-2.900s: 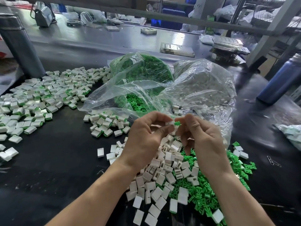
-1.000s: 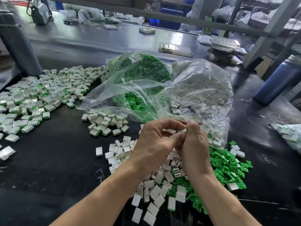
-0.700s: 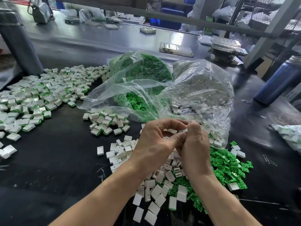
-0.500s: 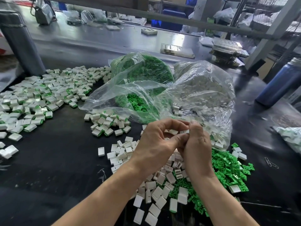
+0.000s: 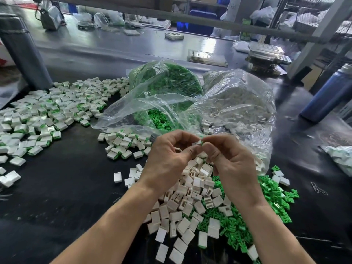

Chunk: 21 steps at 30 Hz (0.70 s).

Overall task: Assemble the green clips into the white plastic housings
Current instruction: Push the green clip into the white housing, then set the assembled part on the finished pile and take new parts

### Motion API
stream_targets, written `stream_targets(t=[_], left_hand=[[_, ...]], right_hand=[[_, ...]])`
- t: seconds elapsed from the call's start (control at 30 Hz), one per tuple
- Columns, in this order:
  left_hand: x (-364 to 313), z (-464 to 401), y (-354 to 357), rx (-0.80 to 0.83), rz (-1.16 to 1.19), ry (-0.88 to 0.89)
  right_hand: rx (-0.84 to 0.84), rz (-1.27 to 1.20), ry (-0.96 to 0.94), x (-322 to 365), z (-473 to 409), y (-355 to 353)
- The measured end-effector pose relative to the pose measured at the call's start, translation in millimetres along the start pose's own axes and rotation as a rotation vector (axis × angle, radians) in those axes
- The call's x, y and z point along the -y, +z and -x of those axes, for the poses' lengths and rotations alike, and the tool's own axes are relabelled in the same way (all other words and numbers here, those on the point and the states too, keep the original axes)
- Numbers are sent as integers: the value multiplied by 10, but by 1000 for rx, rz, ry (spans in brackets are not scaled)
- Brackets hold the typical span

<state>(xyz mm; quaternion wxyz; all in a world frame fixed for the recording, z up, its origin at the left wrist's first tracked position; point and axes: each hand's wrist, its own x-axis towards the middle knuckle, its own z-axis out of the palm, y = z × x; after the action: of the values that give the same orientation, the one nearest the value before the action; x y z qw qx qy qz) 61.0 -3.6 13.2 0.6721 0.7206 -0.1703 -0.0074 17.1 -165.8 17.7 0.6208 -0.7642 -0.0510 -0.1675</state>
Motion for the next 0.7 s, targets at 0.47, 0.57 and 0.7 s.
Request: stream_targets(t=[0.47, 0.57, 0.7], left_hand=[[61, -31, -287, -49, -441, -41], [59, -67, -503, -166, -699, -84], [40, -111, -688, -341, -865, -102]], right_hand=[[-71, 210, 141, -161, -27, -110], [-92, 277, 163, -170, -57, -208], [-104, 359, 188, -183, -83, -293]])
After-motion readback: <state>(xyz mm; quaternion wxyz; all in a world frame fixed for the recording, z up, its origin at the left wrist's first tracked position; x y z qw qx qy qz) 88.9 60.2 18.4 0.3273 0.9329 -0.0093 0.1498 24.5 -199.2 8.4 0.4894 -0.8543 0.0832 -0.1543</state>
